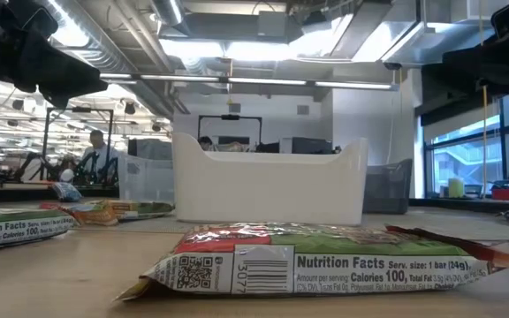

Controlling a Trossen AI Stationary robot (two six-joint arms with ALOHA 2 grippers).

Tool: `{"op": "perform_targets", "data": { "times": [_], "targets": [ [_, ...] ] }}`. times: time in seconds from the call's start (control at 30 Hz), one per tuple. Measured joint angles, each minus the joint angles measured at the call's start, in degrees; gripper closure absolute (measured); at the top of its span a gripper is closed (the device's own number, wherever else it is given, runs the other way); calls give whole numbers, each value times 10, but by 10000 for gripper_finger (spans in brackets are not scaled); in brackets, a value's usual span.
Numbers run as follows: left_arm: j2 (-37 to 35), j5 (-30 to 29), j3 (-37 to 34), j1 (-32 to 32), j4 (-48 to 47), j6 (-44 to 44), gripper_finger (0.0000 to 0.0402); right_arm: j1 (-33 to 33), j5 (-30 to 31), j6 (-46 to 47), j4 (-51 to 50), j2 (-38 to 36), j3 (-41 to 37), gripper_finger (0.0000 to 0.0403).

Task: Pick and place Granola Bars by type

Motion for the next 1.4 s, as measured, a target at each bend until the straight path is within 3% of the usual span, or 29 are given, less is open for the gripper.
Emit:
{"op": "perform_targets", "data": {
  "times": [0.8,1.17,1.3,1.4],
  "targets": [
    [0,0,0,0,0,0,232,0,0,1,0,0,0,177],
    [0,0,0,0,0,0,232,0,1,77,6,0,0,177],
    [0,0,0,0,0,0,232,0,58,89,24,0,2,177],
    [0,0,0,0,0,0,232,0,152,56,-12,12,33,177]
  ]
}}
